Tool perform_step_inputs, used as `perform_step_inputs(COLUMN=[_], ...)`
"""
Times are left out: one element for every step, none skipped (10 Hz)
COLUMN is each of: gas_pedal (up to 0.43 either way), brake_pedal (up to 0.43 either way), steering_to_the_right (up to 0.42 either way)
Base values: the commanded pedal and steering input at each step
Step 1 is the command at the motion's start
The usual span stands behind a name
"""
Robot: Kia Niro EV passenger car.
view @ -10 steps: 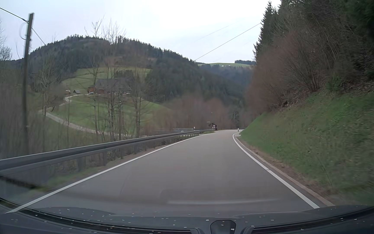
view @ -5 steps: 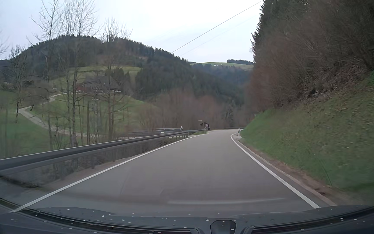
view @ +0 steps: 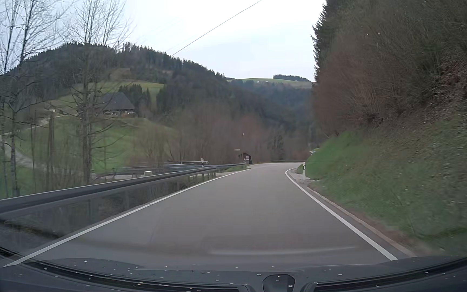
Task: Follow the waypoints while adhering to traffic rules and regulations
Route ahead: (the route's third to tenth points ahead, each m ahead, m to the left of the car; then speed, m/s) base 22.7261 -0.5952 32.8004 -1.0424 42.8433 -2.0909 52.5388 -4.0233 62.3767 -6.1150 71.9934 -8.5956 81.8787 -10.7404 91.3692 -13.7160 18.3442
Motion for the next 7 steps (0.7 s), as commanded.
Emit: perform_step_inputs(gas_pedal=[0.000, 0.000, 0.000, 0.000, 0.000, 0.000, 0.000], brake_pedal=[0.000, 0.000, 0.000, 0.000, 0.000, 0.000, 0.000], steering_to_the_right=[0.019, 0.020, 0.019, 0.019, 0.019, 0.019, 0.019])
